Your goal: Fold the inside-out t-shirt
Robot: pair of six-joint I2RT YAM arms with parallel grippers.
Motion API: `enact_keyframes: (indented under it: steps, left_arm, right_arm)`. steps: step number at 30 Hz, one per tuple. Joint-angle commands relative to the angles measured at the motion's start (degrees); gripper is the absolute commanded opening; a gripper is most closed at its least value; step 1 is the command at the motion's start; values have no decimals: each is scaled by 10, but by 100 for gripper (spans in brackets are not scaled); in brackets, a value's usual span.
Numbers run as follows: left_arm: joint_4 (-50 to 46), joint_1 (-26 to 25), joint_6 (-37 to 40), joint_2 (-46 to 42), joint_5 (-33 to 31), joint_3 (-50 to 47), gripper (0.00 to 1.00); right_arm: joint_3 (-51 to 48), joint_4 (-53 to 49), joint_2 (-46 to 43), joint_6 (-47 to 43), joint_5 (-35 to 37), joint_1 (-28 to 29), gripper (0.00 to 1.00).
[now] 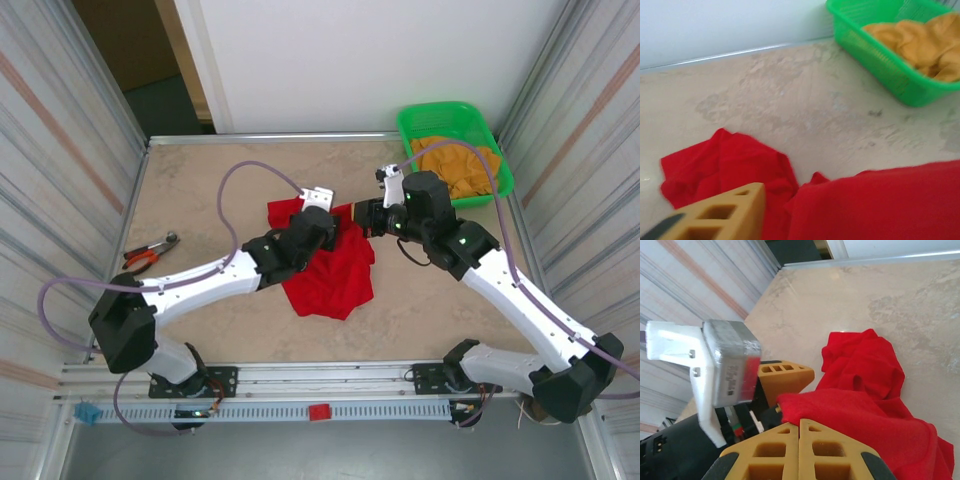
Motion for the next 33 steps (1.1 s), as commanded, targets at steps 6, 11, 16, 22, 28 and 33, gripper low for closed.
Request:
enact_keyframes:
  steps: [6,11,16,22,28,33]
  left_arm:
    - [-111,49,-13,-25,64,25,0]
    - [-68,95,19,-77,293,21,0]
    - [133,158,-36,-130,553,-48,0]
    - [331,222,-162,-134,660,-123,0]
    - [327,222,-147,-134,647,-129,0]
    - [323,221,-138,-131,647,-119,0]
  right_arm:
    - [-45,22,1,2,32,-13,0]
    - [-81,44,30,11,16,-38,0]
    - [-104,85,76,31,-1,-47,0]
    - [-89,83,92,35,-41,-57,6]
    - [-75,46,-21,34,-52,-64,38]
    - [-61,76,-44,34,-93,-36,39]
